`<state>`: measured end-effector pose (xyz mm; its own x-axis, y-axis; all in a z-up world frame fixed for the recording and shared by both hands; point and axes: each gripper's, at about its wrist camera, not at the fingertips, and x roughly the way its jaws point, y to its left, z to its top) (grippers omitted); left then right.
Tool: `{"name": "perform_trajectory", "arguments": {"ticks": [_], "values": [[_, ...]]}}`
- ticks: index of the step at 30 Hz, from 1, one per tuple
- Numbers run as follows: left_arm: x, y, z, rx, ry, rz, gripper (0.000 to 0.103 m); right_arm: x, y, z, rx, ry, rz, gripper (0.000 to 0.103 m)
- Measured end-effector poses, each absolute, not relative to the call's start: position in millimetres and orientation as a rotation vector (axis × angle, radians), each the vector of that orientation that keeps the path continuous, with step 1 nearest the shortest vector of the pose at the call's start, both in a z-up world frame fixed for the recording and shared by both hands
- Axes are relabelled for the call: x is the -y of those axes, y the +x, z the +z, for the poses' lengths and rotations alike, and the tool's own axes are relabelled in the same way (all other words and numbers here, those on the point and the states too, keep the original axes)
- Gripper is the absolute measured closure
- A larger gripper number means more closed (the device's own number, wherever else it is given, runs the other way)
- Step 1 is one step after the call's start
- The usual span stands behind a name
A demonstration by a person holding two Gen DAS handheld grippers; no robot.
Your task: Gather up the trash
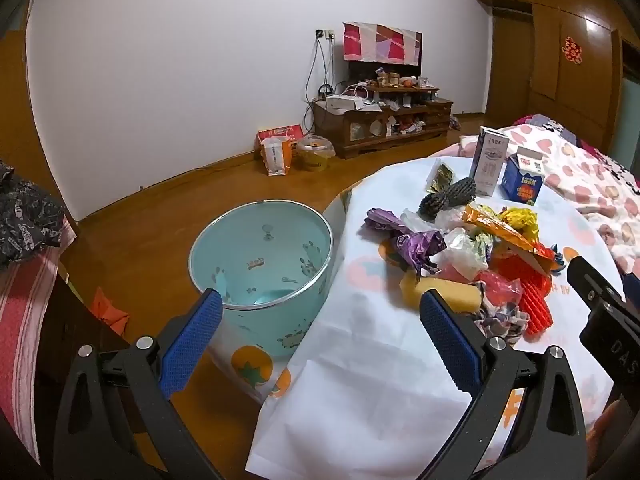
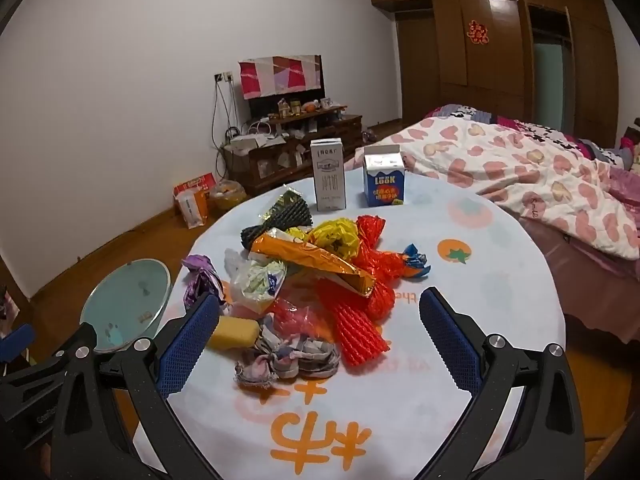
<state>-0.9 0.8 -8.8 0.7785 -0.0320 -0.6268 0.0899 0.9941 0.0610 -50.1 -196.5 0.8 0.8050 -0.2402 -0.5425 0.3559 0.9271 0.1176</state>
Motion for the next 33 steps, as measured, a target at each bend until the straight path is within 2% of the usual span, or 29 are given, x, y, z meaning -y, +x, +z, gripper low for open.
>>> {"name": "perform_trajectory", "arguments": {"ticks": [33], "values": [[0.2,0.0,-11.1,-0.679,0.119,-0.063,0.006,196.7,-46.5,1.7,-0.556,0.223,-0.315,0.005]]}}
